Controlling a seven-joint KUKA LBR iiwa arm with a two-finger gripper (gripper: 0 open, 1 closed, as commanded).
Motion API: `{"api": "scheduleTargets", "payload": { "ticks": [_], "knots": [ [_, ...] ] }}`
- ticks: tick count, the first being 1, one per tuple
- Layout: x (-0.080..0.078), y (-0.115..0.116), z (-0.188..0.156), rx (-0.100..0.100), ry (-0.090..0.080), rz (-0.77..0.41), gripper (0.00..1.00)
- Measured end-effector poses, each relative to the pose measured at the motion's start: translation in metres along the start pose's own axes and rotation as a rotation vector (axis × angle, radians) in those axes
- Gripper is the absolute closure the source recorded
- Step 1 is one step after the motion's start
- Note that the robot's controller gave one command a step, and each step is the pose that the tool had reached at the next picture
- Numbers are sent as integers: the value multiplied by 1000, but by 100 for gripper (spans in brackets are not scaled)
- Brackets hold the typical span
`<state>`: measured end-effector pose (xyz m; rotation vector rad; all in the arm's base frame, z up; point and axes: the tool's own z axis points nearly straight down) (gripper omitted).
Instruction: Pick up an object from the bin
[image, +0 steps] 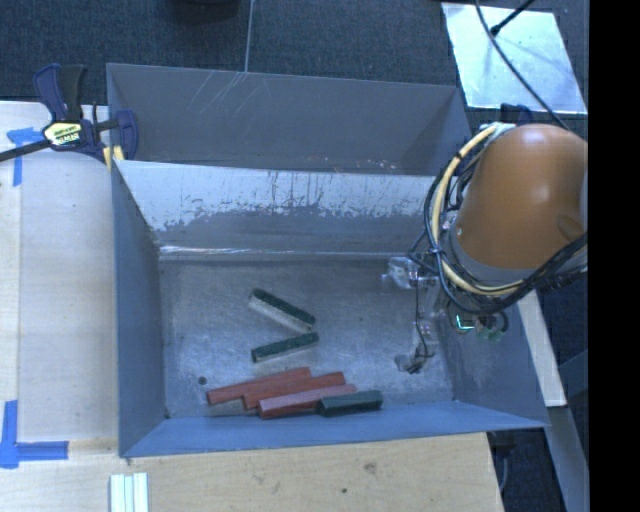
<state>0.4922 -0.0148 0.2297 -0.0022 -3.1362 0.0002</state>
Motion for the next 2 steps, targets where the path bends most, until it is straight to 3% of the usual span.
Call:
{"api": "scheduleTargets", "payload": {
  "ticks": [1,2],
  "knots": [
    [10,50,99,-1,0,-154,0],
    [-105,119,127,-3,-13,41,0]
  ]
}}
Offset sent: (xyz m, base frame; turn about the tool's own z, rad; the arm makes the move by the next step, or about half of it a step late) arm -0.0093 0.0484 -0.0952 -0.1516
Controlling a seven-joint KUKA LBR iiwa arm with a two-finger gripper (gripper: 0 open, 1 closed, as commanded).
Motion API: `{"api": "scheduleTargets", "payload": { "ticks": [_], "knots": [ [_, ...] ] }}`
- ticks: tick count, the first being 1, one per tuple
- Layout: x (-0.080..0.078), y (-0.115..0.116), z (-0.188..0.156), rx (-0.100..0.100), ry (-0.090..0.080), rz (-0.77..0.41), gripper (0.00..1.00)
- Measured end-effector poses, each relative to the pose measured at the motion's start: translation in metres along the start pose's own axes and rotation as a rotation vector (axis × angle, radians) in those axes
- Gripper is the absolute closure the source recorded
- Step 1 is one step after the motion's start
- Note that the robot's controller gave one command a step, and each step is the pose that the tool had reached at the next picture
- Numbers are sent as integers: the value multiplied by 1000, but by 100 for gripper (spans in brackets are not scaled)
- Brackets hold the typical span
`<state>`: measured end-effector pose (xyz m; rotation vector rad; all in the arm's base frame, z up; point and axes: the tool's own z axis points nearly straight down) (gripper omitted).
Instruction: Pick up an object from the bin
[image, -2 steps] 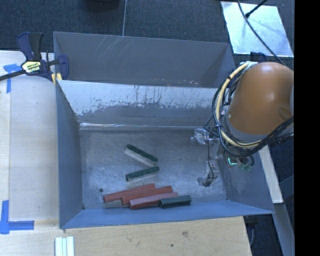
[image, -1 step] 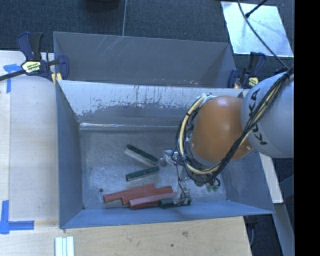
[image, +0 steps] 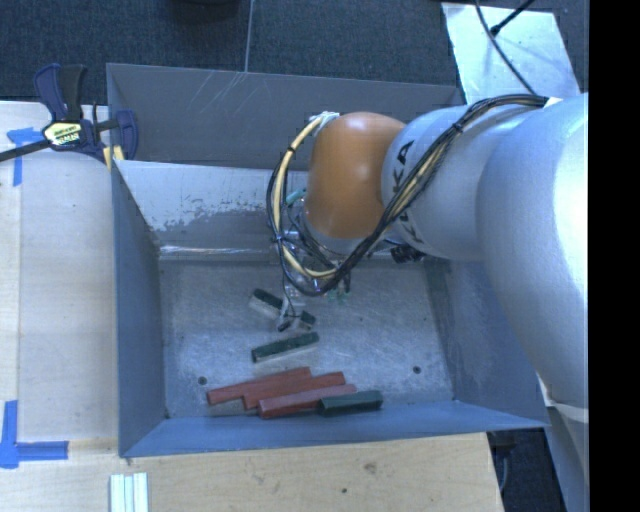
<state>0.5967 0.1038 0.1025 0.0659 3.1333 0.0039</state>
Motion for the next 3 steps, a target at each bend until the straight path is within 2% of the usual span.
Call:
{"api": "scheduleTargets", "payload": {
  "ticks": [1,2,3],
  "knots": [
    [33,-12,33,2,8,-17,0],
    [29,-11,29,0,-3,-19,100],
    [30,-11,31,1,0,-19,0]
  ]
}}
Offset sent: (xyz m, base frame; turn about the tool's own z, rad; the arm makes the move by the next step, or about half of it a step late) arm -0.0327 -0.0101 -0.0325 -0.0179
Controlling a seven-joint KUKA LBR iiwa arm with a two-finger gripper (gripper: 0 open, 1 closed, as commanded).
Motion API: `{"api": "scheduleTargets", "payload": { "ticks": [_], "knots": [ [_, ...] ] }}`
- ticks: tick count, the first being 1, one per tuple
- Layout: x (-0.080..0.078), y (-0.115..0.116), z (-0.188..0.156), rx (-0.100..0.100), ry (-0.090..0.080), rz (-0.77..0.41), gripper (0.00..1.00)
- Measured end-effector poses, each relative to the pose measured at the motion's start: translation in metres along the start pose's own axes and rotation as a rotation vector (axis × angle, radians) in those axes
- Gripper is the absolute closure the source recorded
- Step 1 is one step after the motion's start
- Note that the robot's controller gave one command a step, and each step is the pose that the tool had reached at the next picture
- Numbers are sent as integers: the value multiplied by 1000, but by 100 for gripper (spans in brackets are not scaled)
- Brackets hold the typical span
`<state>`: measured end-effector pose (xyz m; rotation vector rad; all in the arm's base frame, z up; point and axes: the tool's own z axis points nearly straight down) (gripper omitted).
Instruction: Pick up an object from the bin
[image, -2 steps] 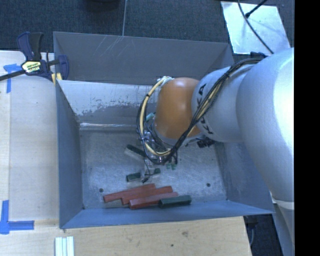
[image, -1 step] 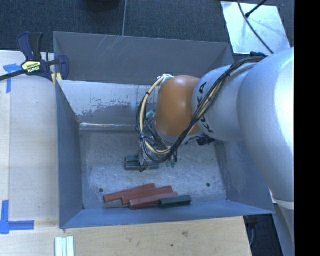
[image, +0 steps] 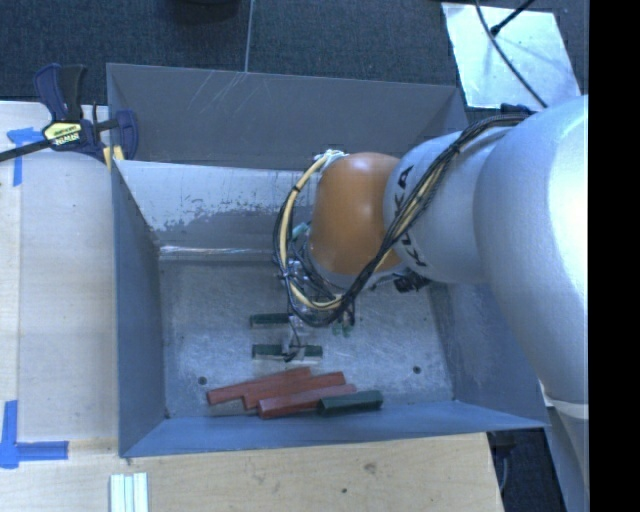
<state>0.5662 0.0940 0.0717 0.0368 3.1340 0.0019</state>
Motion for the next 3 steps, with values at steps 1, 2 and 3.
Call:
{"api": "scheduleTargets", "payload": {
  "ticks": [1,2,3],
  "knots": [
    [1,0,-1,0,0,0,100],
    [2,0,1,1,4,0,0],
    [1,0,0,0,2,-1,100]
  ]
}}
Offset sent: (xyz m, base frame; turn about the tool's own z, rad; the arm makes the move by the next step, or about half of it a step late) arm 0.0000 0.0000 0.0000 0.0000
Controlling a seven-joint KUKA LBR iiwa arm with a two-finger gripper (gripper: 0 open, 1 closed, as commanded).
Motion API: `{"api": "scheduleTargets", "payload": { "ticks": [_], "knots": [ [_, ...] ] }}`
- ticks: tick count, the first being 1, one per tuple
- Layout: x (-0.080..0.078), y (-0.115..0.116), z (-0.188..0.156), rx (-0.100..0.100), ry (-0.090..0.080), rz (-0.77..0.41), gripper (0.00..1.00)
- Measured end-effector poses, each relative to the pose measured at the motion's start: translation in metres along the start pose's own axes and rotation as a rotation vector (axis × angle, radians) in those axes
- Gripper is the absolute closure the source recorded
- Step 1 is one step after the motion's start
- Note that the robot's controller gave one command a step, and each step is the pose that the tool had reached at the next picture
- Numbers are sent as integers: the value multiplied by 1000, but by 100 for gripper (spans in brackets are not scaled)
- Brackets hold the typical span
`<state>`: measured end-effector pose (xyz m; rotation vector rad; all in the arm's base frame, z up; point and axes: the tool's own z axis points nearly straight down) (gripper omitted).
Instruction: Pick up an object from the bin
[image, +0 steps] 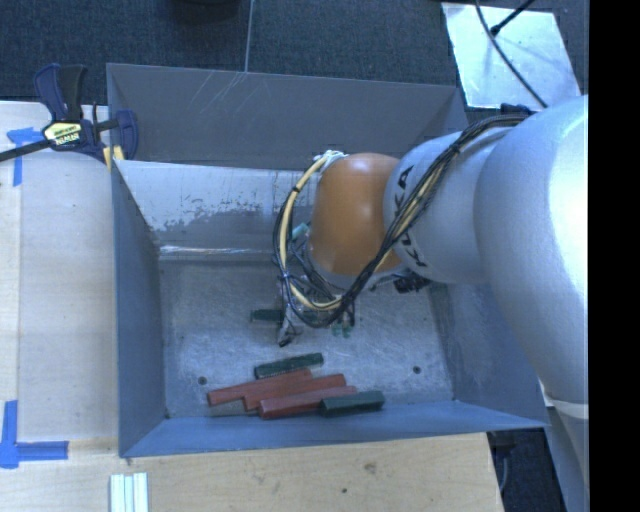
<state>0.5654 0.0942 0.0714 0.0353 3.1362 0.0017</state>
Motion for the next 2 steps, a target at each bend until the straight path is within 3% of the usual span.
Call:
{"api": "scheduleTargets", "payload": {
  "ticks": [1,2],
  "knots": [
    [9,-34,-128,1,-7,-11,100],
    [25,-59,-217,1,-4,-307,100]
  ]
}}
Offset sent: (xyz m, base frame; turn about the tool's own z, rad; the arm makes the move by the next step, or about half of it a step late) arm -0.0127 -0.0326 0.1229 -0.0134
